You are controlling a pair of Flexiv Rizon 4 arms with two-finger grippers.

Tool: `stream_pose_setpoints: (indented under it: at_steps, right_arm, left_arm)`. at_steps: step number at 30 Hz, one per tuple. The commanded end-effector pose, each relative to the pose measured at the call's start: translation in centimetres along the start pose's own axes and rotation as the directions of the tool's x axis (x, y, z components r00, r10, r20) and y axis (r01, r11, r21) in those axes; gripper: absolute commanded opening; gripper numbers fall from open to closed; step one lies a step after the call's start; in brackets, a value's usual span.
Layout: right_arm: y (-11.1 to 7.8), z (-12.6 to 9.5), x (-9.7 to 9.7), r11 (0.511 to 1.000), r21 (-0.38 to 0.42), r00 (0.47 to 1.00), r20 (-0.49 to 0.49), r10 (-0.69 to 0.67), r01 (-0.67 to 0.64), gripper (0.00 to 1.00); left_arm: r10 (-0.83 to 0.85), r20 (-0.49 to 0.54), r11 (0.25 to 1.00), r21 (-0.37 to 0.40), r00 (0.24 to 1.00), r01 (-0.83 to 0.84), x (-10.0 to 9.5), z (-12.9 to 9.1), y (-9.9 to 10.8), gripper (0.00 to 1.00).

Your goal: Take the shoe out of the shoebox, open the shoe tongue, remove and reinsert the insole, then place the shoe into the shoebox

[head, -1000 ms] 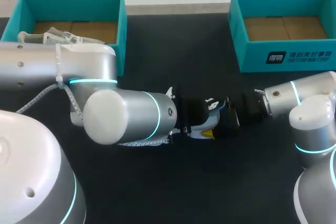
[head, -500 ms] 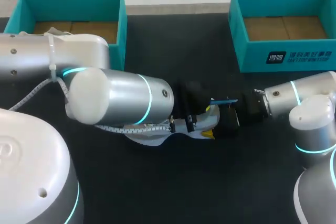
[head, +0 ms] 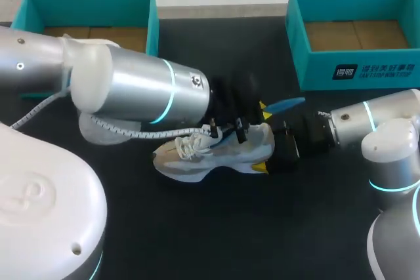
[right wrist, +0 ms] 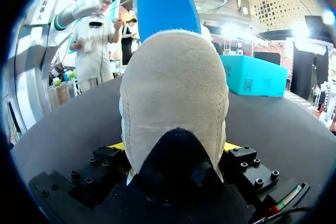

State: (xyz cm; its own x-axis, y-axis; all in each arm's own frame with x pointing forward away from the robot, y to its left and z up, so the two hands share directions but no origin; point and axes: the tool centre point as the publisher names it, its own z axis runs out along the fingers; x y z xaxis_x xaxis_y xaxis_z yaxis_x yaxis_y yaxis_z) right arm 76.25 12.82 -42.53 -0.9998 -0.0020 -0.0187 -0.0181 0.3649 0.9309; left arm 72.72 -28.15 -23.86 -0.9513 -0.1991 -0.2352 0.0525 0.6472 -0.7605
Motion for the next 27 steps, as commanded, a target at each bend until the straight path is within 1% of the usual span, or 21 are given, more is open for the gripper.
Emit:
stream_pose_setpoints:
  at_steps: [1, 8, 9, 10, 18, 24, 27]
  right_arm:
    - [-0.3, 0.5, -0.1, 1.000, 0.003, 1.000, 0.002, 0.000, 0.000, 0.00]
    - [-0.3, 0.5, -0.1, 1.000, 0.003, 1.000, 0.002, 0.000, 0.000, 0.00]
    - [-0.3, 0.5, -0.1, 1.000, 0.003, 1.000, 0.002, 0.000, 0.000, 0.00]
    - [-0.3, 0.5, -0.1, 1.000, 0.003, 1.000, 0.002, 0.000, 0.000, 0.00]
    - [-0.3, 0.5, -0.1, 1.000, 0.003, 1.000, 0.002, 0.000, 0.000, 0.00]
    - [-0.3, 0.5, -0.1, 1.000, 0.003, 1.000, 0.002, 0.000, 0.000, 0.00]
    - [-0.3, 0.5, -0.1, 1.000, 0.003, 1.000, 0.002, 0.000, 0.000, 0.00]
  left_arm:
    - [-0.016, -0.126, 1.000, 0.014, 0.992, 0.018, -0.7, 0.7, -0.3, 0.00]
    - [-0.075, -0.194, 0.994, 0.060, 0.978, 0.089, -1.7, 0.4, -2.0, 0.00]
    - [-0.094, -0.225, 0.991, 0.073, 0.970, 0.113, -1.9, 0.2, -2.7, 0.00]
    - [-0.099, -0.230, 0.990, 0.079, 0.968, 0.120, -2.1, 0.0, -3.2, 0.00]
    - [-0.126, -0.373, 0.969, 0.153, 0.919, 0.195, -3.0, -2.3, -7.2, 0.00]
    - [-0.130, -0.438, 0.952, 0.194, 0.889, 0.235, -3.7, -3.6, -9.3, 0.00]
    - [-0.148, -0.493, 0.932, 0.220, 0.857, 0.287, -4.5, -4.7, -10.3, 0.00]
